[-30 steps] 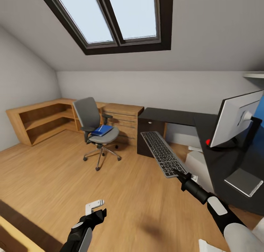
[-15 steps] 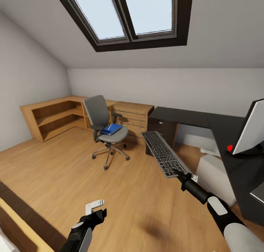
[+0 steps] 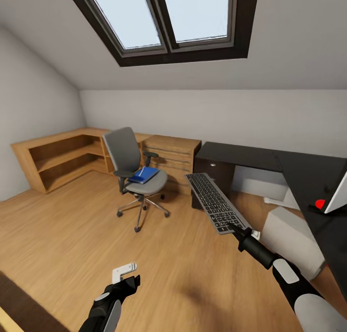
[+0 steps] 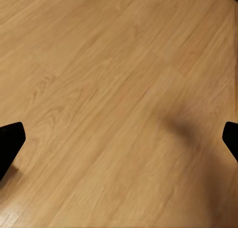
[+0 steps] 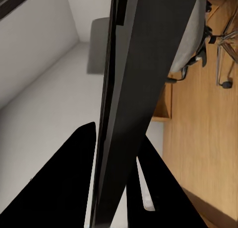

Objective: In the bedroom, organize the workspace by keeping the computer under the desk, ensuring the monitor is on the desk, placing the keyboard on the desk next to the monitor, placing the mouse on the desk next to the keyboard, moving the folder from the swivel chair onto the desk next to the mouse, stacking the notebook on top of the folder with the pen on top of the notebook, and positioning the swivel chair next to the desk.

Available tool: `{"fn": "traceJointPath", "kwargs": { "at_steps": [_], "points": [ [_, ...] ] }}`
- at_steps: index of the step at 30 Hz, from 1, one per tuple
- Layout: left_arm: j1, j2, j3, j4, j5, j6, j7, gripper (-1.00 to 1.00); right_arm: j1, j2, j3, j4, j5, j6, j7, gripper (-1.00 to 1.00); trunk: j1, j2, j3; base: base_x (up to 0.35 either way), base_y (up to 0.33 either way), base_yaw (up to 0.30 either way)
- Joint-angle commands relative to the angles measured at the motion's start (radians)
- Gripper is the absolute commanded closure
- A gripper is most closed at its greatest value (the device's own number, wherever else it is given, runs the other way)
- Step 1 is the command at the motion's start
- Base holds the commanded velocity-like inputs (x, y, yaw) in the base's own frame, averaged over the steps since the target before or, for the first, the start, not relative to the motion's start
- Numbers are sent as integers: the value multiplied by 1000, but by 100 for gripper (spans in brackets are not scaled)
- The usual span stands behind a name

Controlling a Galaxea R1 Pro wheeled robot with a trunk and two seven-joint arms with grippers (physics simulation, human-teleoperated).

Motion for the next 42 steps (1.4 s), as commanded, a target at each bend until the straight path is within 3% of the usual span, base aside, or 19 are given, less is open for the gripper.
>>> {"fn": "traceJointPath", "kwargs": {
  "at_steps": [1, 17, 32, 42],
  "points": [
    [0, 0, 1, -2, 11, 4, 5, -100, -1, 0, -4, 1, -8, 10, 4, 100, 0, -1, -1, 280, 163, -254],
    [0, -1, 1, -2, 11, 4, 8, -100, -1, 1, -4, 2, -7, 8, 3, 100, 0, -1, -1, 137, 55, -267],
    [0, -1, 1, -2, 11, 5, 8, -100, -1, 1, -4, -1, -7, 8, 4, 100, 0, -1, -1, 318, 0, -269],
    [0, -1, 1, -2, 11, 5, 8, -100, -1, 0, -2, -1, -6, 10, 4, 100, 0, -1, -1, 223, 0, -50]
  ]
}}
